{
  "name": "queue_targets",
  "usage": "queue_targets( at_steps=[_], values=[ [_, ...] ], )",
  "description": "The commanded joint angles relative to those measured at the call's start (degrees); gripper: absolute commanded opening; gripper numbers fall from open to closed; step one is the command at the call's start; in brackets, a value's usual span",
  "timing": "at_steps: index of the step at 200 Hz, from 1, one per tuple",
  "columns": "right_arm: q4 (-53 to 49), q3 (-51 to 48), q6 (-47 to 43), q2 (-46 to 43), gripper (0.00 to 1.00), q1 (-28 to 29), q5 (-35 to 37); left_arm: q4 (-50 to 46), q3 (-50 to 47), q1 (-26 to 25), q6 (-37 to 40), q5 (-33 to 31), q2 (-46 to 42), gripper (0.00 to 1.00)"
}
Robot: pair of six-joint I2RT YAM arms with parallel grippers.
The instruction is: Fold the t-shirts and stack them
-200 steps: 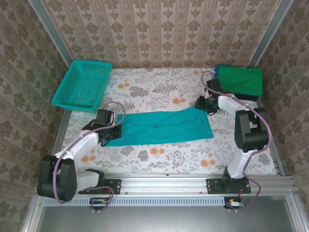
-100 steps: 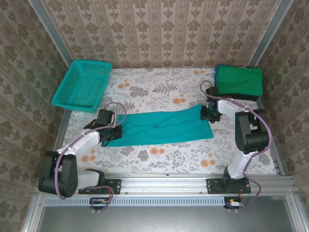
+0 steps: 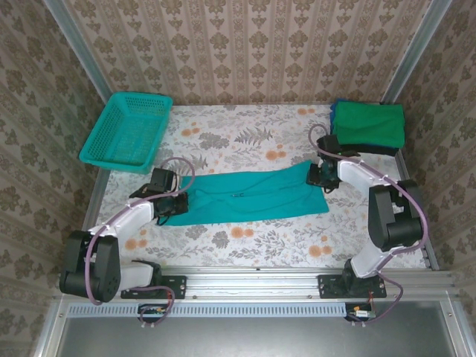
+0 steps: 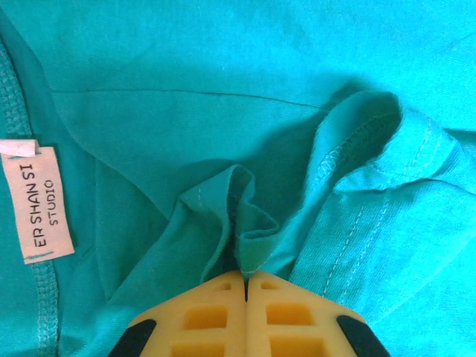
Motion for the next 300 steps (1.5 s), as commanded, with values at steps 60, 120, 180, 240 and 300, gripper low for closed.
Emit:
queue_targets(
  at_steps=[60, 120, 180, 240, 300],
  values=[
    [-7.66, -1.15, 3.39, 2.38, 0.40, 1.58, 9.28, 0.14, -0.57, 0.29, -0.70, 1.25, 0.70, 0.00],
    [-8.14, -2.63, 3.87, 2.73, 0.35, 1.17, 10.61, 0.36, -0.75, 0.33, -0.66, 1.33, 0.44, 0.00],
    [-8.73, -2.82, 3.21, 0.68, 0.08, 0.86, 11.41, 0.41, -0.91, 0.29, -0.71, 1.24, 0.28, 0.00],
    [-11.05, -3.80, 3.27, -4.25, 0.06, 0.83, 12.21, 0.49, -0.93, 0.30, -0.79, 1.24, 0.35, 0.00],
    [-12.43, -6.30, 3.63, -7.40, 0.08, 0.98, 12.44, 0.49, -0.97, 0.28, -0.72, 1.16, 0.35, 0.00]
  ],
)
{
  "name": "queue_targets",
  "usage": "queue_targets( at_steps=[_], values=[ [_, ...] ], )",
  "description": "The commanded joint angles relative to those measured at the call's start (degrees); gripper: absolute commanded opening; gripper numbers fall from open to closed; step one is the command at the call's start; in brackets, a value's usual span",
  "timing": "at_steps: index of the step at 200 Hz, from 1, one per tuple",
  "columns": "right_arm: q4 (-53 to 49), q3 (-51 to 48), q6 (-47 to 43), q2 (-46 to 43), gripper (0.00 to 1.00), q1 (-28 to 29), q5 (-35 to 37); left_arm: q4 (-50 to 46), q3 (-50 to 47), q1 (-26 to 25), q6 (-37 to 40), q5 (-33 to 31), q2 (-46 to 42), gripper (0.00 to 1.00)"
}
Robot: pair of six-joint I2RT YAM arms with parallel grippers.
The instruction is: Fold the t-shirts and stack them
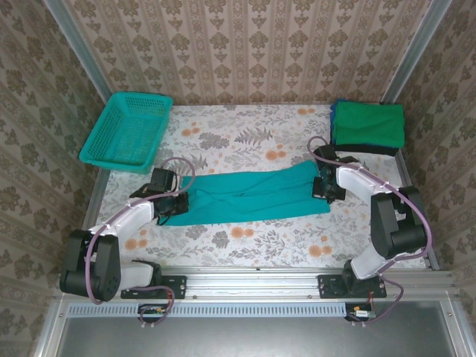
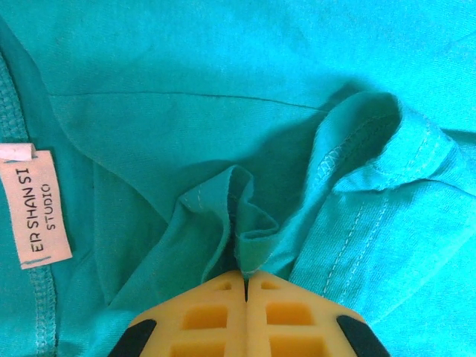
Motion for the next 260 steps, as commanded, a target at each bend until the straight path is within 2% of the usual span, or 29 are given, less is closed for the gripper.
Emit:
queue_targets(
  at_steps=[1, 21, 47, 69, 87, 103, 133, 169, 199, 236, 260],
  values=[
    [-2.45, -2.10, 0.31, -2.58, 0.08, -0.23, 2.03, 0.05, -0.91, 0.28, -0.71, 0.37, 0.07, 0.00],
    [-2.62, -2.00, -0.04, -1.83, 0.08, -0.24, 0.60, 0.14, -0.96, 0.24, -0.79, 0.46, 0.15, 0.00],
    [-3.64, -0.68, -1.02, -0.17, 0.16, -0.22, 0.78, 0.28, -0.97, 0.25, -0.71, 0.54, 0.20, 0.00],
    [-4.52, 1.45, -1.01, -2.89, 0.31, -0.27, 0.70, 0.23, -1.00, 0.31, -0.71, 0.71, 0.06, 0.00],
    [-0.53, 2.24, -1.06, -6.07, 0.37, -0.29, -1.79, 0.30, -0.99, 0.25, -0.67, 0.63, 0.10, 0.00],
    [2.78, 4.42, -1.73, -4.17, 0.44, -0.46, -2.63, 0.24, -0.97, 0.24, -0.66, 0.67, 0.24, 0.00],
    [3.68, 13.44, -2.77, 7.91, 0.41, -2.49, -3.02, 0.23, -0.97, 0.24, -0.63, 0.79, 0.24, 0.00],
    [5.19, 20.87, -3.81, 18.69, 0.39, -5.48, -8.30, 0.26, -1.06, 0.24, -0.78, 0.61, 0.13, 0.00],
    [6.52, 22.04, -4.03, 20.04, 0.38, -5.45, -10.55, 0.23, -0.89, 0.24, -0.71, 0.50, 0.42, 0.00],
    [7.32, 21.70, -4.17, 18.53, 0.38, -5.33, -10.42, 0.15, -0.69, 0.24, -0.68, 0.69, 1.02, 0.00],
    [7.31, 22.80, -4.33, 20.49, 0.38, -5.23, -10.73, 0.06, -0.41, 0.29, -0.70, 0.64, 1.55, 0.00]
  ],
)
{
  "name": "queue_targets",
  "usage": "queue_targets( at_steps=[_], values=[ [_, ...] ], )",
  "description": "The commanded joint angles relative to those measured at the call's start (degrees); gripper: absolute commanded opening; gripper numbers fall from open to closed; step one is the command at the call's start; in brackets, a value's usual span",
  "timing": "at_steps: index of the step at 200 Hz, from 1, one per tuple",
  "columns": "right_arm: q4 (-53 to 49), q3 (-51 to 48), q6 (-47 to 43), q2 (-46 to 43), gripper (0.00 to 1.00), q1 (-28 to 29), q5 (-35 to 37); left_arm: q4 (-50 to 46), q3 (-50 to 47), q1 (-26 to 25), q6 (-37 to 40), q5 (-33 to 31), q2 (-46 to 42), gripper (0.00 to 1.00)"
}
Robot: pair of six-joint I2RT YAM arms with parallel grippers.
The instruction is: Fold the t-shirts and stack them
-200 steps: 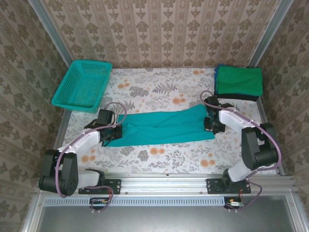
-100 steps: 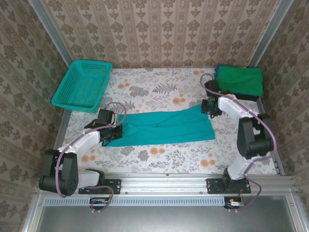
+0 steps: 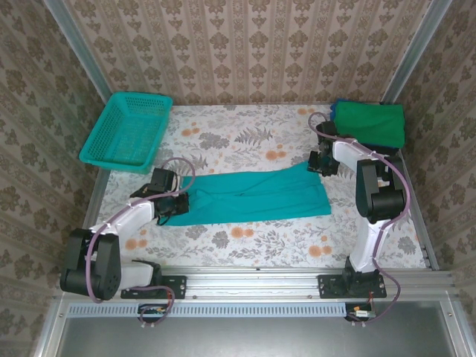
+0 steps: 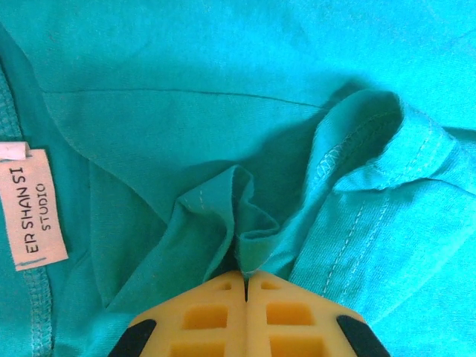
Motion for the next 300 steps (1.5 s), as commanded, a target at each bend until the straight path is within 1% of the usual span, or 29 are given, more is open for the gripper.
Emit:
queue_targets(
  at_steps=[1, 13, 31, 52, 68, 115, 183, 190, 199, 207, 224, 233, 259, 300],
  values=[
    [0.16, 2.36, -1.16, 0.19, 0.38, 0.25, -1.18, -0.12, -0.30, 0.31, -0.71, 0.39, 0.86, 0.00],
    [-0.30, 3.30, -1.15, 1.32, 0.36, 0.33, -0.89, -0.11, -0.28, 0.27, -0.71, 0.39, 0.75, 0.00],
    [-0.11, 3.74, -1.06, 1.78, 0.31, 0.64, 0.19, -0.12, -0.36, 0.25, -0.70, 0.30, 0.69, 0.00],
    [-1.08, 4.36, -1.20, 1.30, 0.31, 1.51, 3.52, -0.08, -0.36, 0.28, -0.74, 0.22, 0.79, 0.00],
    [-0.87, 4.60, -1.85, 1.13, 0.31, 2.31, 4.80, -0.10, -0.35, 0.26, -0.74, 0.23, 0.77, 0.00],
    [-1.70, 6.24, -2.13, 3.66, 0.28, 2.63, 5.11, -0.04, -0.36, 0.24, -0.72, 0.12, 0.73, 0.00],
    [-1.70, 6.19, -2.29, 4.29, 0.29, 2.63, 3.26, -0.21, -0.36, 0.25, -0.84, 0.07, 0.84, 0.00],
    [-1.66, 6.17, -2.45, 4.28, 0.27, 2.69, 2.80, -0.21, -0.36, 0.25, -0.83, 0.11, 0.86, 0.00],
    [-1.66, 6.16, -2.45, 4.07, 0.21, 2.71, 2.50, -0.20, -0.36, 0.24, -0.80, 0.08, 0.86, 0.00],
    [-1.67, 5.98, -2.43, 3.62, 0.19, 2.79, 2.60, -0.16, -0.36, 0.24, -0.80, 0.04, 0.77, 0.00],
    [-1.86, 5.97, -2.54, 2.17, 0.07, 3.02, 2.85, -0.28, 0.02, 0.28, -0.50, 0.22, 0.77, 0.00],
    [-2.13, 6.23, -2.77, 1.44, 0.00, 3.07, 3.04, -0.68, 0.76, 0.25, -0.19, 0.38, 0.77, 0.00],
    [-3.56, 7.66, -3.44, -0.55, 0.00, 3.04, 3.81, -2.46, 5.94, 0.35, 1.34, 0.76, 0.42, 0.00],
    [-6.66, 12.71, -4.32, -1.90, 0.00, 2.17, 3.97, -6.58, 21.44, 1.06, 5.35, 0.19, 2.35, 0.00]
  ],
)
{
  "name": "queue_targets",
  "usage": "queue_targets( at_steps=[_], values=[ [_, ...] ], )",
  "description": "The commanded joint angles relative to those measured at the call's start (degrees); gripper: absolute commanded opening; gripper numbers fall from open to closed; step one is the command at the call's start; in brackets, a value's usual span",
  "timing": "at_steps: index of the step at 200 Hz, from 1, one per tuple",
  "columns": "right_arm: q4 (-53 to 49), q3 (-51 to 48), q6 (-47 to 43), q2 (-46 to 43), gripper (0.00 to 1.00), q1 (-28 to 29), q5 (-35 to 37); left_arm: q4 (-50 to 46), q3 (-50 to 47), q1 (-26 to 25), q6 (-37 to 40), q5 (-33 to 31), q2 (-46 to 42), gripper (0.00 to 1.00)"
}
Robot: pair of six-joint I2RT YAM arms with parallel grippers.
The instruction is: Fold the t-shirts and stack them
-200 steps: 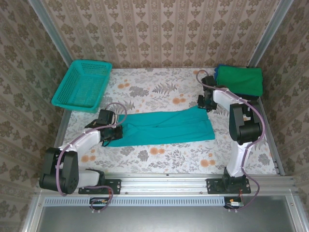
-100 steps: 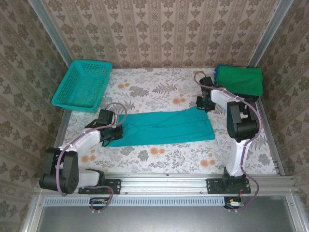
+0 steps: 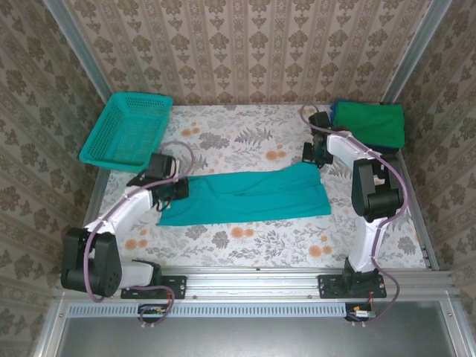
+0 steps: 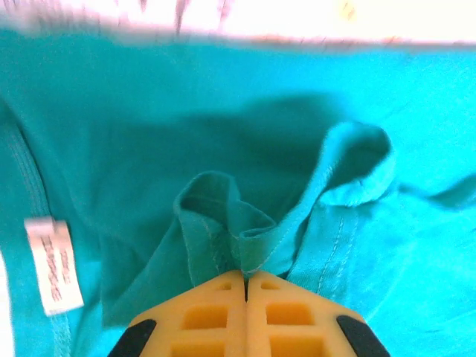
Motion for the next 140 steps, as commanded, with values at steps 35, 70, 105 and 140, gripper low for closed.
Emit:
queue_targets(
  at_steps=[35, 70, 105, 140],
  values=[
    [-4.40, 9.53, -1.12, -0.74, 0.00, -2.52, -2.62, -2.96, 20.96, 2.90, 6.33, 0.81, 7.46, 0.00],
    [-7.19, 17.87, -1.11, 2.75, 0.00, -4.70, -7.80, -7.06, 33.01, 4.44, 9.26, 2.49, 14.83, 0.00],
    [-7.09, 12.17, -0.68, -1.26, 0.00, -5.39, -10.81, -5.83, 26.50, 4.39, 8.56, 3.44, 10.01, 0.00],
    [-5.83, 9.69, -0.65, 0.94, 0.00, -6.10, -10.62, -1.02, 15.45, 4.34, 6.96, 3.28, 3.92, 0.00]
  ],
)
